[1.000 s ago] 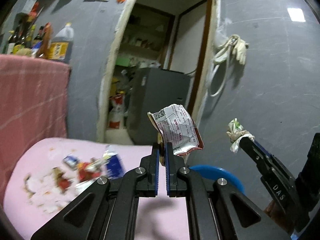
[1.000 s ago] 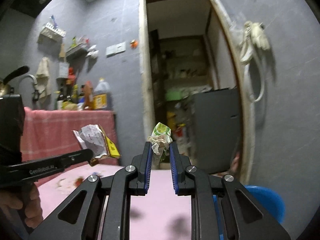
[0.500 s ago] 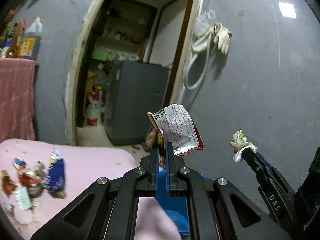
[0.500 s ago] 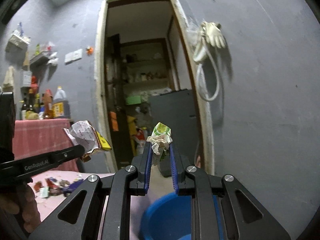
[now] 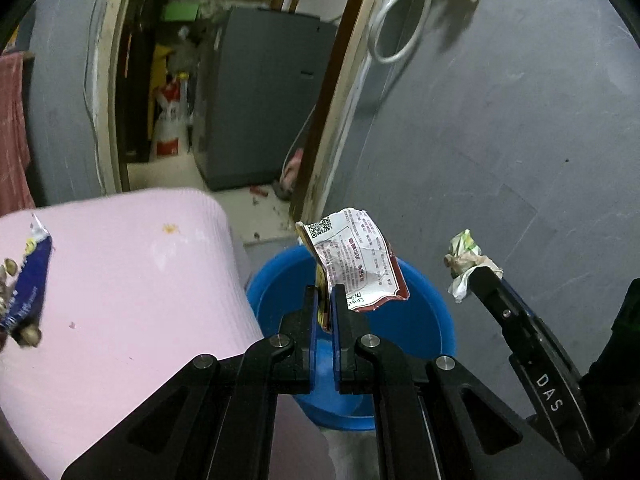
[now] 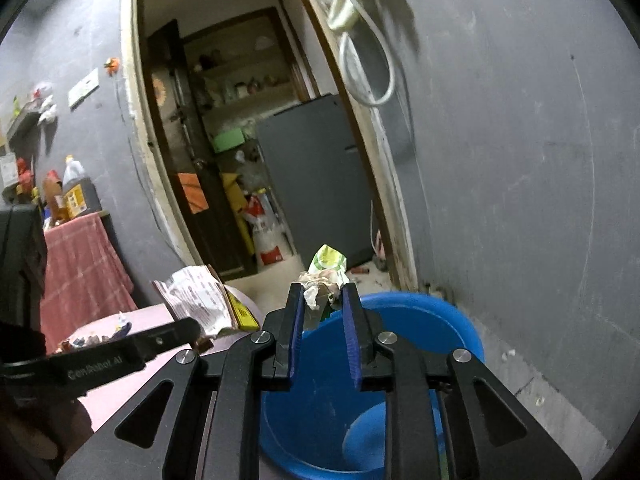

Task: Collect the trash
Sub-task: 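Carry both held pieces over the blue basin and open both tools, then move both open tools back over the trash pile on the stool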

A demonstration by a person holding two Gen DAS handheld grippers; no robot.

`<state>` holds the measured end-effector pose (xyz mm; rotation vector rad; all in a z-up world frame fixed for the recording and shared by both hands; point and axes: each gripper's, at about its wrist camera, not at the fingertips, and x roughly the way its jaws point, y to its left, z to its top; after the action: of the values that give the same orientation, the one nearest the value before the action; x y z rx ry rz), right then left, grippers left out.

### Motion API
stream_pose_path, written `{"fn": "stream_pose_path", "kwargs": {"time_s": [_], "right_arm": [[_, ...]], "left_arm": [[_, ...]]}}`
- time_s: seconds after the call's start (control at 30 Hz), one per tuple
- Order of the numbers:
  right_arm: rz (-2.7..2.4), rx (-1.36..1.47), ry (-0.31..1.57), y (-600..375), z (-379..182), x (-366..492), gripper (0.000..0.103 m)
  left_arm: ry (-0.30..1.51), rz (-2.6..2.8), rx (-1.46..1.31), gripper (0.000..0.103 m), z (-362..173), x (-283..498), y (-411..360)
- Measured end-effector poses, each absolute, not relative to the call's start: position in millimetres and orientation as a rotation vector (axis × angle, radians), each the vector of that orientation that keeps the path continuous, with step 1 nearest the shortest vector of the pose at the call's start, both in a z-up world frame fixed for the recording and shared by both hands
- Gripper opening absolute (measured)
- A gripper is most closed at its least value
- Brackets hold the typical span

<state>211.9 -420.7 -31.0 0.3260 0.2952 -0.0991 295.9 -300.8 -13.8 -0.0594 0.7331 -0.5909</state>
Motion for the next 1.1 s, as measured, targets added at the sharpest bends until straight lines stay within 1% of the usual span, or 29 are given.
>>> {"fn": "stream_pose_path", "kwargs": {"time_s": [0.13,0.23,0.3,0.43,0.47,0.5,0.53,0.57,0.6,0.63,0.73,0.77,0.8,0.83,0.87,0.9,0.93,0.97,1.03,1.07,1.1], "right_arm": [[-0.1,0.359,0.347,-427,-39,218,0.022],[-0.102,0.361,0.373,-427,-42,222,0.029],[-0.101,0.361,0.38,-426,-42,224,0.029],[-0.103,0.356,0.381,-425,-42,222,0.029],[-0.103,0.354,0.375,-424,-42,221,0.03],[-0.101,0.354,0.373,-424,-41,223,0.031],[-0.099,0.348,0.365,-423,-39,222,0.034],[-0.097,0.343,0.358,-421,-37,223,0.038],[-0.093,0.337,0.344,-419,-35,222,0.045],[-0.087,0.331,0.327,-417,-33,219,0.049],[-0.067,0.298,0.275,-406,-22,215,0.053],[-0.059,0.284,0.254,-402,-18,212,0.055],[-0.052,0.277,0.241,-398,-15,211,0.062],[-0.041,0.269,0.221,-393,-11,208,0.072],[-0.029,0.26,0.198,-389,-7,205,0.076],[-0.02,0.253,0.182,-384,-4,203,0.08],[-0.009,0.243,0.164,-379,1,201,0.082],[0.005,0.233,0.146,-373,6,198,0.084],[0.025,0.226,0.112,-365,14,193,0.094],[0.035,0.224,0.091,-360,18,190,0.098],[0.043,0.221,0.073,-357,21,188,0.103]], "left_arm": [[0.805,-0.579,-0.054,0.005,-30,305,-307],[0.817,-0.57,-0.056,0.014,-37,305,-304],[0.814,-0.57,-0.073,0.022,-39,303,-299],[0.792,-0.551,-0.092,0.024,-34,298,-286],[0.785,-0.547,-0.097,0.025,-32,297,-283],[0.772,-0.538,-0.102,0.029,-29,295,-278],[0.757,-0.53,-0.108,0.031,-25,293,-274],[0.735,-0.522,-0.117,0.036,-22,290,-267],[0.72,-0.517,-0.123,0.04,-19,287,-262],[0.695,-0.508,-0.129,0.041,-15,283,-255],[0.634,-0.479,-0.14,0.048,-2,275,-238],[0.604,-0.465,-0.149,0.053,3,270,-228],[0.581,-0.453,-0.156,0.058,8,267,-223],[0.557,-0.443,-0.163,0.061,12,264,-216],[0.523,-0.429,-0.174,0.067,17,258,-205],[0.504,-0.42,-0.181,0.076,21,255,-198],[0.475,-0.404,-0.193,0.081,26,250,-189],[0.455,-0.393,-0.2,0.088,29,247,-182],[0.396,-0.356,-0.208,0.091,38,236,-164],[0.382,-0.344,-0.205,0.096,42,233,-160],[0.36,-0.324,-0.201,0.099,46,227,-153]]}}
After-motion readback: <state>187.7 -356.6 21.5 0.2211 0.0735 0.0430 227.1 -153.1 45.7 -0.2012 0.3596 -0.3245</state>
